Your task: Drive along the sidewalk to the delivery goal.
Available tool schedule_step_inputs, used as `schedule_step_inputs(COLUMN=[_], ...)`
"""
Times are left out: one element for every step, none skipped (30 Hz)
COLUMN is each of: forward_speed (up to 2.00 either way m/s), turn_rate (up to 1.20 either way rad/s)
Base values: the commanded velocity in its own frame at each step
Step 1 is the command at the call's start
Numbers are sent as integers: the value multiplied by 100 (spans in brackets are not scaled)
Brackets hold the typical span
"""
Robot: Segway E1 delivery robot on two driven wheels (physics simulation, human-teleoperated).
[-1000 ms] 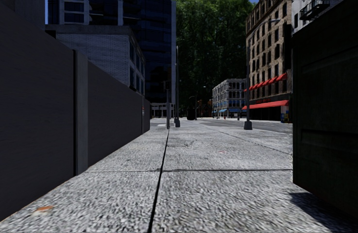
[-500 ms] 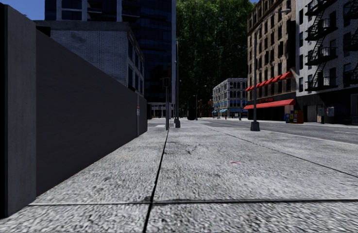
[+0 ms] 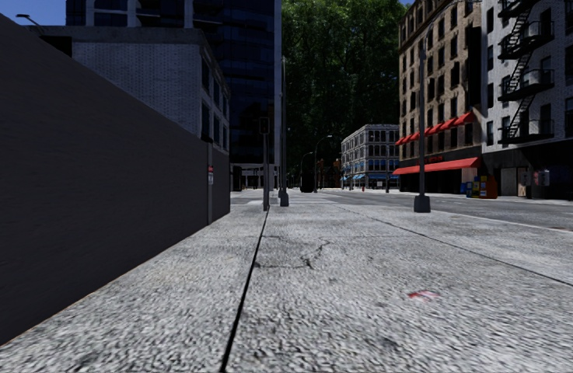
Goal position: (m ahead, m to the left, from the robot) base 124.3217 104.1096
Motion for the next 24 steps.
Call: schedule_step_inputs(forward_speed=[200, 200, 200, 200, 200, 200, 200, 200, 200, 200, 200, 200, 200, 200, 200, 200, 200, 200, 200, 200, 200, 200, 200, 200], turn_rate=[0, 0, 0, 0, 0, 0, 0, 0, 0, 0, 0, 0, 0, 0, 0, 0, 0, 0, 0, 0, 0, 0, 0, 0])
